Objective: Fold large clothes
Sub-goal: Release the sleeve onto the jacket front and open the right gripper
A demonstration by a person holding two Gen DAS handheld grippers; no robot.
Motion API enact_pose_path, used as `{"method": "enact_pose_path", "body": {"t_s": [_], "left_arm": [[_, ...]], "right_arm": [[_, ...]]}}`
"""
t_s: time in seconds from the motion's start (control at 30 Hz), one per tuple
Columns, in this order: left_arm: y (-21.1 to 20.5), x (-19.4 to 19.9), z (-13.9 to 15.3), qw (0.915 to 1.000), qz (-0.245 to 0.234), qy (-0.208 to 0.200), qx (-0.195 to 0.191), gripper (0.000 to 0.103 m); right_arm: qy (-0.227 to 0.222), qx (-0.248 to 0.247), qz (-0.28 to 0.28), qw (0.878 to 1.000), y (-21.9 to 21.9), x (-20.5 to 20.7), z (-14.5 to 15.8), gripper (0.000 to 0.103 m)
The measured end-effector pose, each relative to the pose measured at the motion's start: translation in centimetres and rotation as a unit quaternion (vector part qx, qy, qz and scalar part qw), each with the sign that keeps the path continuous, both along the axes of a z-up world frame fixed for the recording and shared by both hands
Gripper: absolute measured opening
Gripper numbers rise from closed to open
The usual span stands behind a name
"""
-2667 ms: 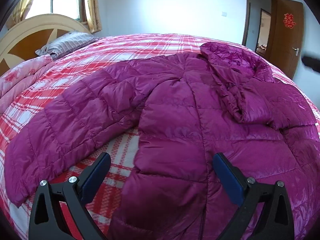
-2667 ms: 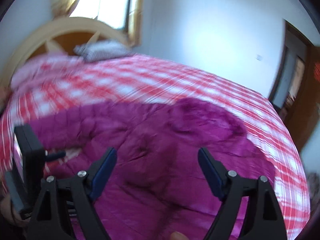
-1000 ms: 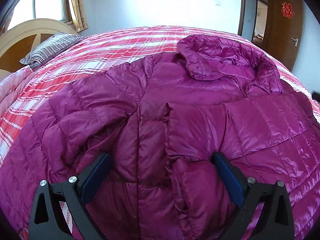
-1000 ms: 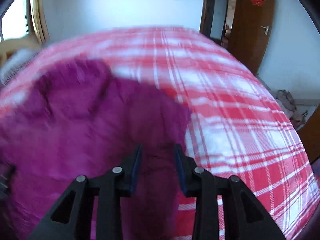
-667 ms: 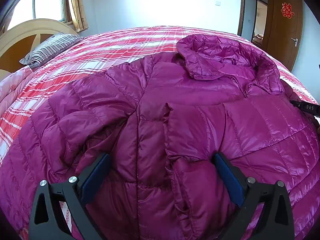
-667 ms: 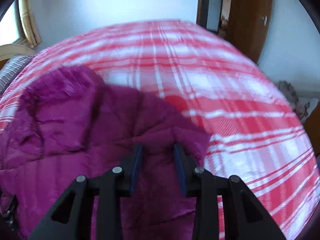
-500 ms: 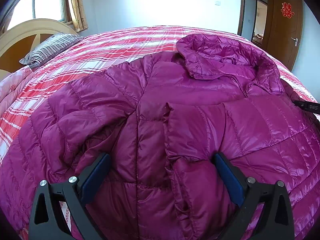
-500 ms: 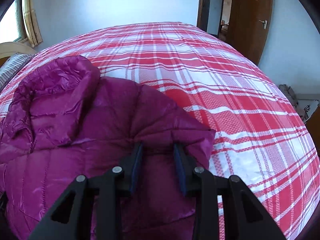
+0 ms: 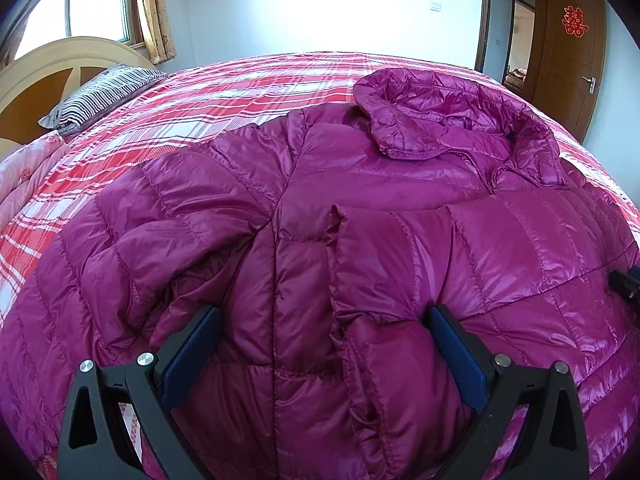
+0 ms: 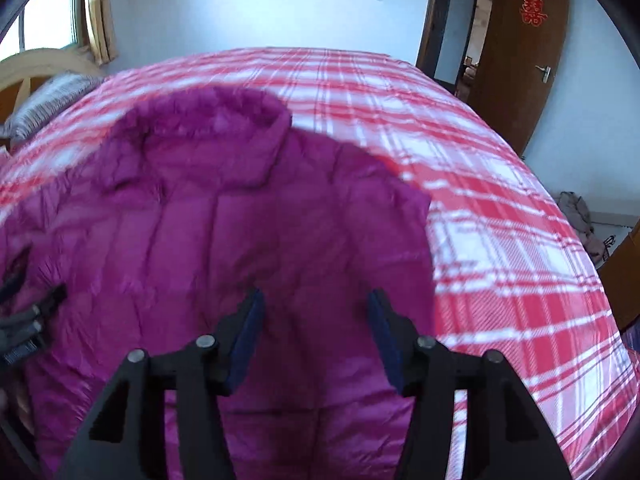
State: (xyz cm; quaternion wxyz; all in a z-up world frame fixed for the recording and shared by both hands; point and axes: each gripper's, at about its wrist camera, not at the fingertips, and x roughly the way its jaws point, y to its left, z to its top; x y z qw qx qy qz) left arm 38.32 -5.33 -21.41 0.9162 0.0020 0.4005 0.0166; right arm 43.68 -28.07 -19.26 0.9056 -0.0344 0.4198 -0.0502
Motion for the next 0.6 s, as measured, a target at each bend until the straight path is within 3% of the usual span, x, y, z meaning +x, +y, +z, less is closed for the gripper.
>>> {"method": "enact_pose_path", "body": {"t_s": [0.43,0.6], "left_arm": [[0.1,0.1,-0.1,1.0000,-0.003,0.004,-0.001,0.102],[0.8,0.1,0.2,0.9995,-0.010,0.012,-0.028,0.102]], "right_arm": [[-0.016,-0.026,-0.007,1.000,0.6,-0.2,-2.1,0.059],[-0.018,-0.048,-0.008,0.999,1.2,-0.2,-2.3,0.059]]}}
